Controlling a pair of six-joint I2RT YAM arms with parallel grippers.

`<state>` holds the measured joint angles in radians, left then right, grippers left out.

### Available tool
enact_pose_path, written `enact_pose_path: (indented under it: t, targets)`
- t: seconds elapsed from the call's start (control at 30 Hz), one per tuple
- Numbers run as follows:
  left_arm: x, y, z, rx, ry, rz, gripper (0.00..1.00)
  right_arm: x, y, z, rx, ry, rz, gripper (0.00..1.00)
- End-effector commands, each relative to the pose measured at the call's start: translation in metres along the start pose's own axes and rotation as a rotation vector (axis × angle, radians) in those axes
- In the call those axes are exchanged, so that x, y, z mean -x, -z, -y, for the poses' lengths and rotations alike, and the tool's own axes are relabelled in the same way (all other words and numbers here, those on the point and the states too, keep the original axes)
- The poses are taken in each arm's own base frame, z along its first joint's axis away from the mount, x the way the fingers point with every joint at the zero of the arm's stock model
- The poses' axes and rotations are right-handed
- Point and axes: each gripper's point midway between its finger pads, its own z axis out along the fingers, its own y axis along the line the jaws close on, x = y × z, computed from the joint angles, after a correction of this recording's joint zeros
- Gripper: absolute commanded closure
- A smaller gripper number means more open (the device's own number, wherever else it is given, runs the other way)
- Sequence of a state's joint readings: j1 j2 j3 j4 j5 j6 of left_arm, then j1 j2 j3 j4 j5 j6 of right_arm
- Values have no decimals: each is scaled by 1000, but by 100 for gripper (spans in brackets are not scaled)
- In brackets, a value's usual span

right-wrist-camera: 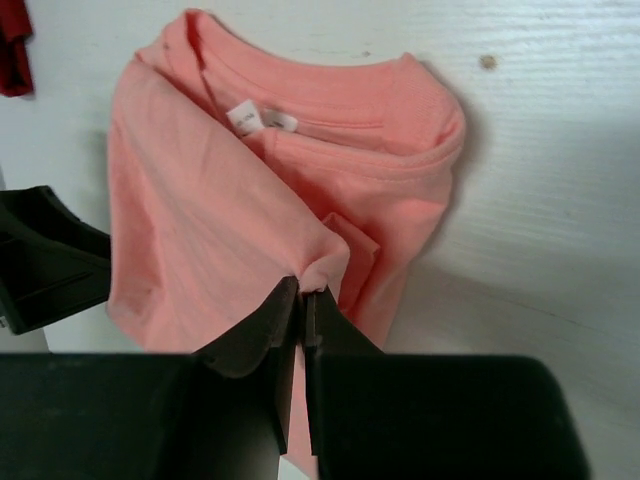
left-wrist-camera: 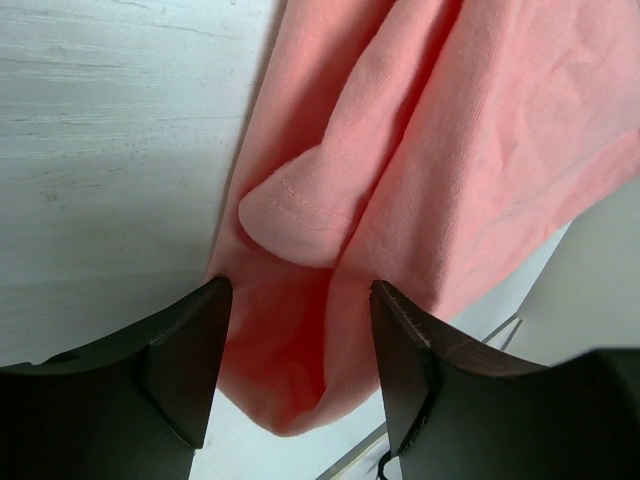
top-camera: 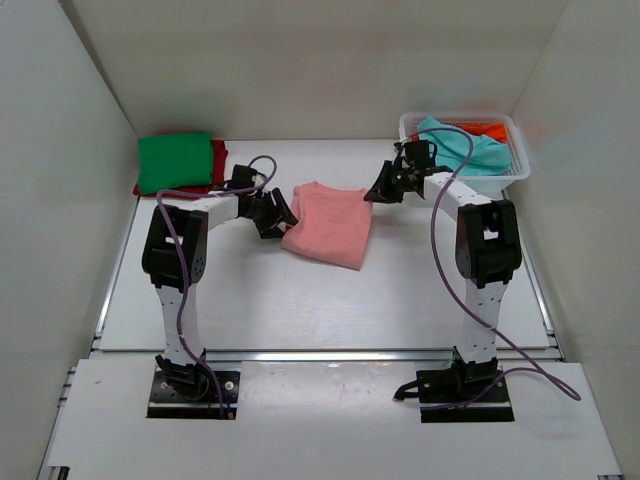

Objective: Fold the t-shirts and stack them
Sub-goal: Smooth out wrinkles on the folded tshirt

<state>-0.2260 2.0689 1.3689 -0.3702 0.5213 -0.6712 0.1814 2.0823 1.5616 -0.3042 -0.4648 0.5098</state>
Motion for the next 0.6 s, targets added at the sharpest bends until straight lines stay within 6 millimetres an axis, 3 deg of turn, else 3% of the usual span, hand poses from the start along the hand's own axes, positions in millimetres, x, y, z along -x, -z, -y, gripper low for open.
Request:
enact_pose_path:
  t: [0.0, 0.13, 0.33, 0.47, 0.57]
  targets:
    - [7, 21, 16, -46, -29, 39, 31, 41, 16, -44, 140, 118, 103, 100]
    - [9, 25, 16, -48, -28, 45, 31, 53, 2, -50, 180, 150, 116, 100]
    - [8, 25, 10, -40, -4, 38, 28, 71, -34, -31, 119, 128, 151, 99]
    - [6, 29, 6, -46, 17, 36, 24, 76, -62, -20, 112, 124, 127, 93]
    - [10, 36, 3, -46, 37, 51, 22, 77, -76, -23, 116, 150, 101, 76]
